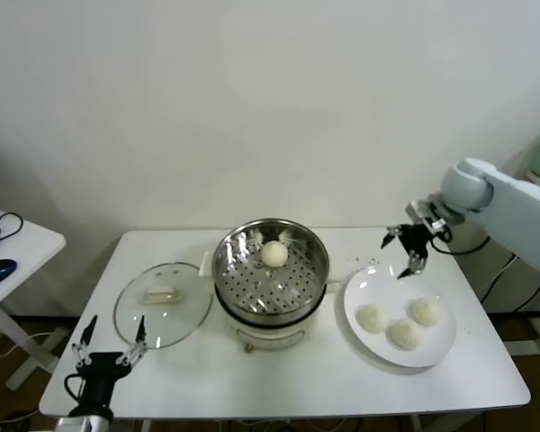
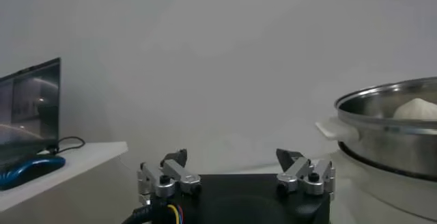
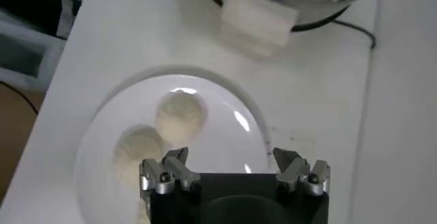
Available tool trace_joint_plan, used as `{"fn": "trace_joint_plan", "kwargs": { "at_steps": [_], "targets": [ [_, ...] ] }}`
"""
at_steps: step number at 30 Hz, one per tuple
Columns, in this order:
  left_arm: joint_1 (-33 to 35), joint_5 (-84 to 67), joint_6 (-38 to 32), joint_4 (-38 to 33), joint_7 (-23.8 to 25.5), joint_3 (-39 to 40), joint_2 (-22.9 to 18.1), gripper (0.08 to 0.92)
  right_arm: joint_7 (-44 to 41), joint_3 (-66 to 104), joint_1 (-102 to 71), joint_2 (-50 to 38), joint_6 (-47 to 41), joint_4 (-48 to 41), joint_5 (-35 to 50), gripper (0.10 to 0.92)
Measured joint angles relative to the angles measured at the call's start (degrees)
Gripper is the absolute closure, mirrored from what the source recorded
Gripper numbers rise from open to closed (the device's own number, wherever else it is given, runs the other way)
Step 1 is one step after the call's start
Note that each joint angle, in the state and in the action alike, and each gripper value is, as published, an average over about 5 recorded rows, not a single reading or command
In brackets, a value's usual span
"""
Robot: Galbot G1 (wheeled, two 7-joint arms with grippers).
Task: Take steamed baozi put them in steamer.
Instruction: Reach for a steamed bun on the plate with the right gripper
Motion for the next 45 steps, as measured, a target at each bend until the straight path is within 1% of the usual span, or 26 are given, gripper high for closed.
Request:
{"fn": "trace_joint_plan", "kwargs": {
  "at_steps": [6,16,31,45],
  "targets": [
    [0.3,-0.04,-0.26,0.28,-0.04,-0.36,-0.04,0.177,1.01,1.68,-5.55,0.61,-1.15,-0.97,-0.88,0.203],
    [0.44,-0.12,-0.5,1.17,-0.13,-0.54,-0.12,0.177,2.1,2.85,-9.8,3.6,-2.03,-3.09,-1.41,0.203],
    [0.26,-0.17,-0.42,1.42,-0.22,-0.51,-0.16,0.177,2.94,3.2,-11.7,7.29,-1.9,-6.35,-2.54,0.203],
    [0.13,-0.19,-0.33,1.63,-0.3,-0.51,-0.18,0.177,2.94,3.76,-12.54,8.36,-1.22,-8.35,-4.38,0.213]
  ]
}}
